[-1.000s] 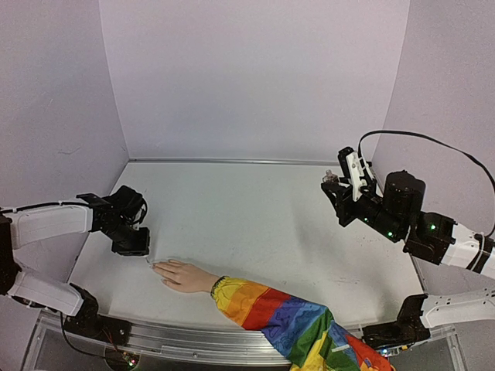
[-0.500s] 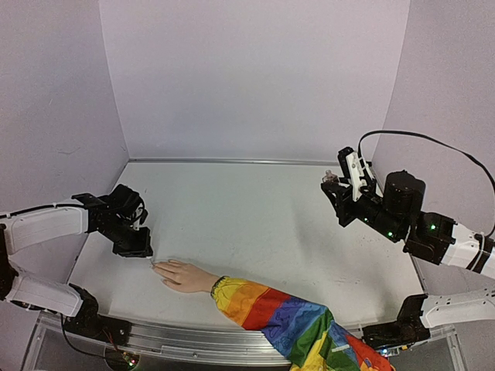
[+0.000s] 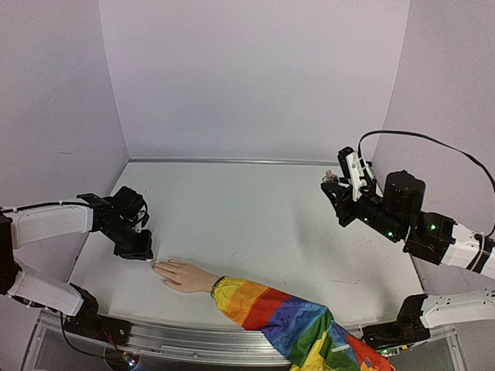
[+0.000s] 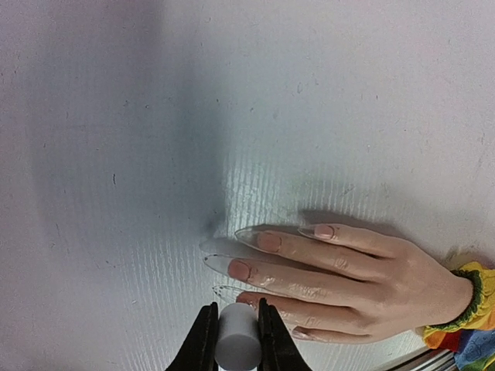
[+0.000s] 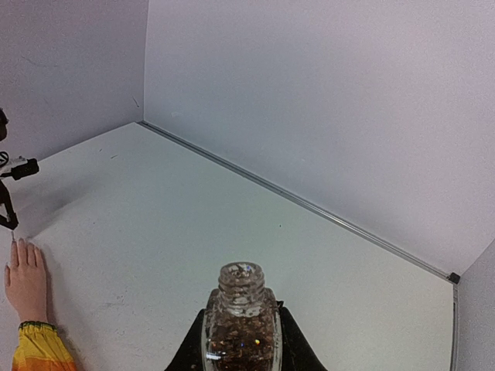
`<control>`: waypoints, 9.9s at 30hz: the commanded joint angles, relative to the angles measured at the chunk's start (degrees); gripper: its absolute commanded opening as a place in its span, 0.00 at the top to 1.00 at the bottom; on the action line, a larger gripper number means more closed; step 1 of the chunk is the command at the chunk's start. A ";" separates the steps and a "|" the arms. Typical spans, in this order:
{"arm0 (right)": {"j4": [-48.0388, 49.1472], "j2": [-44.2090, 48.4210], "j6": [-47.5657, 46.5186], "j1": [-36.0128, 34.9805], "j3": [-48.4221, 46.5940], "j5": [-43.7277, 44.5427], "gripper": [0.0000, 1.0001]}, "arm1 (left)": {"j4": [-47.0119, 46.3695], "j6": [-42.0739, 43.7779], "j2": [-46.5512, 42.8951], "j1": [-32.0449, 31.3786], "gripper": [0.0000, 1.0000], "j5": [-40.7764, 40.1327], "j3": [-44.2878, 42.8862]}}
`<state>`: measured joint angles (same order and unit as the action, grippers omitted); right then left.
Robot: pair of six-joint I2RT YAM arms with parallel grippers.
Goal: Paint the nails
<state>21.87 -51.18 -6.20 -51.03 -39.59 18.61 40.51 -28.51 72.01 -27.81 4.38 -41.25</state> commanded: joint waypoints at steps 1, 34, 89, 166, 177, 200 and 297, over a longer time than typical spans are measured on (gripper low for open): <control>3.14 0.72 0.57 0.22 -0.92 0.40 1.00 | -0.73 0.52 1.30 -0.05 1.00 -0.60 -2.39; 3.14 0.20 0.58 0.22 -0.86 -0.13 1.00 | 0.31 0.10 -3.19 -0.05 1.00 -4.62 -2.40; 3.35 0.14 0.73 0.25 -0.68 -0.15 1.00 | 1.06 1.80 -2.85 -0.07 1.00 -2.53 -4.16; 39.56 -37.12 10.19 -9.25 -11.11 -29.90 1.00 | 3.42 15.77 1.09 -12.54 1.00 24.60 -44.06; 43.41 -47.89 12.55 -10.21 -18.70 -32.99 1.00 | 3.62 14.58 0.22 -14.15 1.00 23.19 -42.14; 43.79 -49.99 11.77 -10.25 -21.64 -33.05 1.00 | 3.87 14.49 -0.33 -14.46 1.00 18.79 -40.88; 52.53 -47.68 15.44 -8.72 -32.18 -55.86 1.00 | 7.28 28.11 7.80 -17.22 1.00 33.02 -33.79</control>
<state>54.81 -108.71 -3.55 -62.48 -66.43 -4.73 46.63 -11.49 78.83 -43.40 17.19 -78.06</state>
